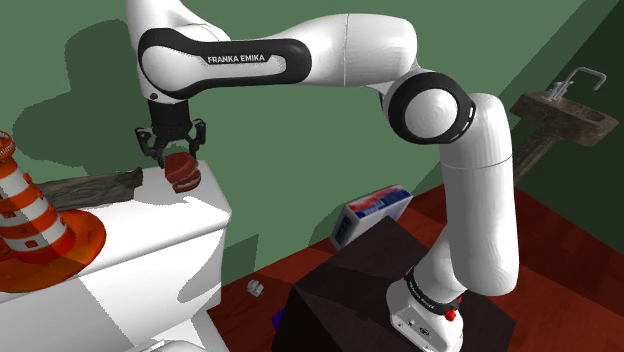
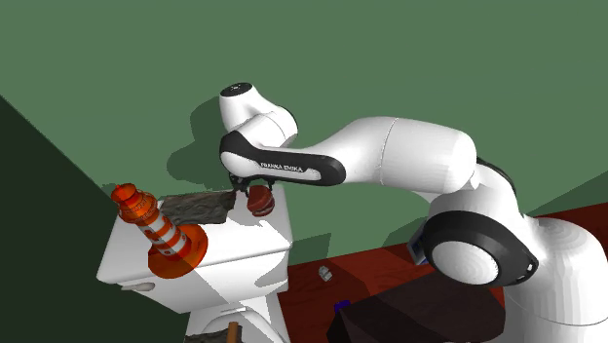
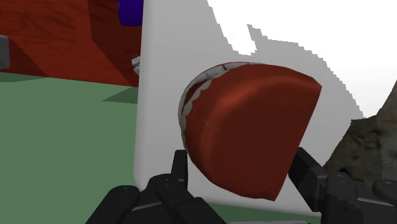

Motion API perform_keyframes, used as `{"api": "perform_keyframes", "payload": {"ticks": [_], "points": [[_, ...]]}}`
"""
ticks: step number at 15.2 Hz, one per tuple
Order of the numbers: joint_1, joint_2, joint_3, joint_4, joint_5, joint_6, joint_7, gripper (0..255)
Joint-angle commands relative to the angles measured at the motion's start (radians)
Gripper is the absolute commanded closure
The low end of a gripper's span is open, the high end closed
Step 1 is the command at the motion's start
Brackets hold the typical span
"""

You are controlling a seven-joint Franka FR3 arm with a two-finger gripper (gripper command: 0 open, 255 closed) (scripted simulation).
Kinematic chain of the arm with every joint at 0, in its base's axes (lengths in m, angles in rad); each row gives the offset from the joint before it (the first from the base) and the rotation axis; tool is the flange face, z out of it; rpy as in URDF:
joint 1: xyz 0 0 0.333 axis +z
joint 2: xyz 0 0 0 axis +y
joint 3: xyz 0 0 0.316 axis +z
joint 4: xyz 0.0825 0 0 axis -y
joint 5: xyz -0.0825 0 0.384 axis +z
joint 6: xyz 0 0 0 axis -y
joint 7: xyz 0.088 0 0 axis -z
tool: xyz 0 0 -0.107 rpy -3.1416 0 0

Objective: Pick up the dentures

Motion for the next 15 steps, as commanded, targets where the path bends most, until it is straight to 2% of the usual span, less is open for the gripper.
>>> {"api": "perform_keyframes", "payload": {"ticks": [1, 4, 15], "points": [[0.000, 0.000, 0.000, -0.002, 0.000, 0.000, 0.000, 255], [0.001, 0.003, 0.000, 0.001, 0.000, 0.000, 0.000, 255], [0.019, 0.004, 0.003, 0.153, 0.003, -0.149, -0.006, 255]]}}
